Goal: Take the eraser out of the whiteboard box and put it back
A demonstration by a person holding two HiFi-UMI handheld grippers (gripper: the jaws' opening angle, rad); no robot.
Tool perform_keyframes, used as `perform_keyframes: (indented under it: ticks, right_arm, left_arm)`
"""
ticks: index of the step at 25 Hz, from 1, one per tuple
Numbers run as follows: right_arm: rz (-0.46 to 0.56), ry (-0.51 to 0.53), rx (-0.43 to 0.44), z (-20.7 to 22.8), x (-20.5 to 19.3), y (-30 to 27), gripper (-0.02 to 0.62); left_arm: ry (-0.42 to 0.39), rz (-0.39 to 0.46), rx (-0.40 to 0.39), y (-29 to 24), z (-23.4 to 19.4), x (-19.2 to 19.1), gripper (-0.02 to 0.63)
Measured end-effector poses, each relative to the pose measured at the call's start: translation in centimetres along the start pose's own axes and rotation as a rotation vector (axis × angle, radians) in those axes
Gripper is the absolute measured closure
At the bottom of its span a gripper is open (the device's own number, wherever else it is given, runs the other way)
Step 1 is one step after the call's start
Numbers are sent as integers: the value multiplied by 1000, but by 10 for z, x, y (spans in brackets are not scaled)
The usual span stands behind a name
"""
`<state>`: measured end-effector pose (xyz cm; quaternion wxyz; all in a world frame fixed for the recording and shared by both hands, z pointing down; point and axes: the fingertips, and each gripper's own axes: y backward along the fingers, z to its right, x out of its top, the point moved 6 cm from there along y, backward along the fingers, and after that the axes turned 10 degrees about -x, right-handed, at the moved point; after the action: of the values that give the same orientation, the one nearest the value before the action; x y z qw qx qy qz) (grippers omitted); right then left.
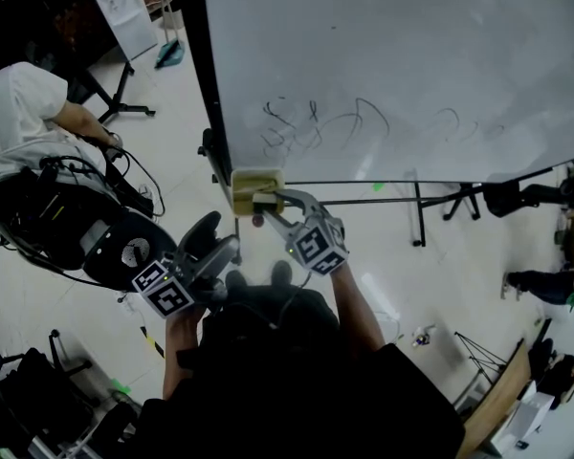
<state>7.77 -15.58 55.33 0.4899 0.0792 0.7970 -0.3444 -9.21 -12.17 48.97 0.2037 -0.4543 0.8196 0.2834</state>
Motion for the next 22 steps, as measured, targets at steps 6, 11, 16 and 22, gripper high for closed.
perform_keyframes:
  ticks: [6,11,16,22]
  right_arm:
    - [74,-72,-39,12,15,16,423]
    - [140,-140,-52,20,27,29,424]
    - [249,-295,-45,31,44,48,426]
    - [404,-509,-27,51,57,71,426]
  left_arm:
    - [-1,-16,-12,-5,3,-2,239]
    - [-7,-23,-21,-7,7,-1,239]
    - [-8,-20,-25,-6,12,-1,239]
    - [-6,-16,-27,-6,15,-1,239]
